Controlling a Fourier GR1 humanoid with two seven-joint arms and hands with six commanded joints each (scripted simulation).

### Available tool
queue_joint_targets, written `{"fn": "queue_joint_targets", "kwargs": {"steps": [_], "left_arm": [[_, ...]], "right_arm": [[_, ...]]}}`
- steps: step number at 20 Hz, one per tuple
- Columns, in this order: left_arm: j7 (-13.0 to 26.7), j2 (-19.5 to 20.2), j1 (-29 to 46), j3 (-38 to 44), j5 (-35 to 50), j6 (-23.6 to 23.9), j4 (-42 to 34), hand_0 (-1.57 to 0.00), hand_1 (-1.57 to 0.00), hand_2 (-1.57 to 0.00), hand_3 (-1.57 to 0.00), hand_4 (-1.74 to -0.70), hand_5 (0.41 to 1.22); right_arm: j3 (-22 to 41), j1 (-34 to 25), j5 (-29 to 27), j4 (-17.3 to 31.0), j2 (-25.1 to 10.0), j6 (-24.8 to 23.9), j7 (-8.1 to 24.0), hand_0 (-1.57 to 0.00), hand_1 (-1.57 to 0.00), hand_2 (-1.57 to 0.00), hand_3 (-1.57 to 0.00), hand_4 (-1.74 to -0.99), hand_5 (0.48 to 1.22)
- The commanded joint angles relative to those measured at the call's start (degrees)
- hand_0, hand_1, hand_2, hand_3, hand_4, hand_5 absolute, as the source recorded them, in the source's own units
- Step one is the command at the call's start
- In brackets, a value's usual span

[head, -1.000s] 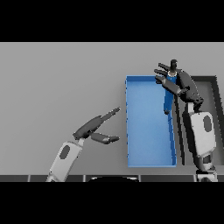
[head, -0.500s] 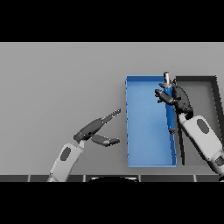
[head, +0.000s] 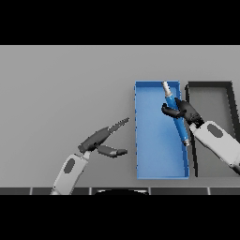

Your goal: Pick up the blue pipe and place it into the blue bin.

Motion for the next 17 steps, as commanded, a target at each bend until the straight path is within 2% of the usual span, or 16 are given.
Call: {"fn": "queue_joint_targets", "kwargs": {"steps": [1,8,11,14,17], "left_arm": [[0.31,-0.13,0.01,-0.11,-0.22,0.19,-0.01,0.0,0.0,0.0,0.0,-0.89,0.426],[0.85,-0.12,0.03,-0.09,0.02,0.34,-1.0,0.0,0.0,0.0,0.0,-0.89,0.429],[2.16,-1.2,-0.9,-0.38,-0.48,0.84,-0.03,0.0,0.0,0.0,0.0,-0.89,0.431],[1.26,-0.44,-0.93,0.02,-0.44,0.69,-0.21,0.0,0.0,0.0,0.0,-0.88,0.431],[0.35,0.0,-0.57,0.14,-0.72,0.43,0.87,0.0,0.0,0.0,0.0,-0.88,0.431]], "right_arm": [[0.53,-0.35,-0.03,0.21,-0.14,0.18,0.0,-0.1,-0.09,-0.09,-0.05,-1.071,0.868],[3.84,-1.96,1.3,1.29,-0.5,1.09,0.0,-0.02,-0.02,-0.02,-0.01,-1.033,0.696],[4.4,-2.27,2.06,2.35,0.23,1.98,-0.52,-0.01,-0.01,-0.01,0.0,-1.02,0.666],[4.51,-2.56,1.38,1.1,-0.43,2.41,0.0,-0.01,-0.01,-0.01,0.0,-1.022,0.658],[4.54,-2.54,1.68,2.07,-0.26,2.88,-0.74,-0.01,-0.01,-0.01,0.0,-1.022,0.643]]}}
